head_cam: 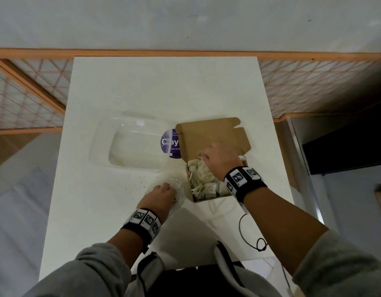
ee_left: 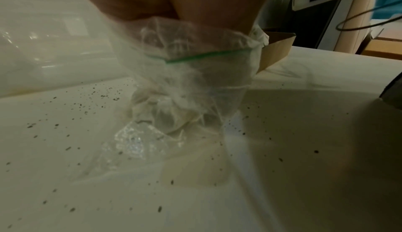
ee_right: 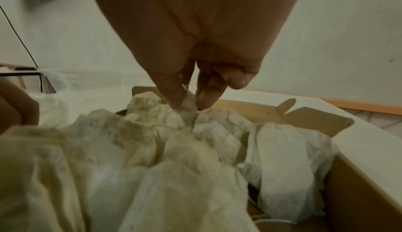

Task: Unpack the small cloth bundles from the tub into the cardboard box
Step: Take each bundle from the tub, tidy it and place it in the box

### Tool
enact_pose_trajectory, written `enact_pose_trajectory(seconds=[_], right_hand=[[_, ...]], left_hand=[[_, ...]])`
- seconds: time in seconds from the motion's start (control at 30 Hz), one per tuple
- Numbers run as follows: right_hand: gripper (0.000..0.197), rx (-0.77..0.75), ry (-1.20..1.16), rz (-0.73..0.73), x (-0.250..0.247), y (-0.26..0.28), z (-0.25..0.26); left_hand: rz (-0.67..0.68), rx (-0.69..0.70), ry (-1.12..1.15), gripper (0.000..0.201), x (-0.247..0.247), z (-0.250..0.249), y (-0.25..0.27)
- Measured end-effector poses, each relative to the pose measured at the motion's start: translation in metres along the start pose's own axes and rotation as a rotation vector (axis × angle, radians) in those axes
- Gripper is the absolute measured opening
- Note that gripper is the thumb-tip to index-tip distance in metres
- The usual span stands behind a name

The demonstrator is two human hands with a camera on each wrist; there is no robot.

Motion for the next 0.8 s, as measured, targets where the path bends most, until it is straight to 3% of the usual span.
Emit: enact_pose_trajectory(seconds=[0.17, 0.37, 0.57, 0.8], right_hand=[[0.027, 0.042, -0.19, -0.089, -0.025, 0.019, -0.013], [0.015, 0.063, -0.313, -0.212, -0.07, 0.059, -0.066], [0.012, 0.064, -0.216, -0.002, -0.048, 0.079, -0.102], [0.006, 0.157, -0.121, 0.155, -0.007, 0.049, -0.091]], left_hand=[[0.018, 0.01, -0.016, 0.043, -0.004, 0.001, 0.0], [0.038, 0.039, 0.017, 0.043, -0.01, 0.001, 0.002], [0.028, 0.075, -0.003, 0.032, -0.026, -0.01, 0.013], [-0.143, 0.051, 0.149, 0.017, -0.042, -0.016, 0.033]])
Point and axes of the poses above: each hand's wrist, its own y-axis away from the middle knuckle, its own x-axis out of the palm, z = x × y, the point moved 2 cm from there along -y, towards the middle knuckle, and after that the axes turned 11 degrees about x, right-handed, at the moved point
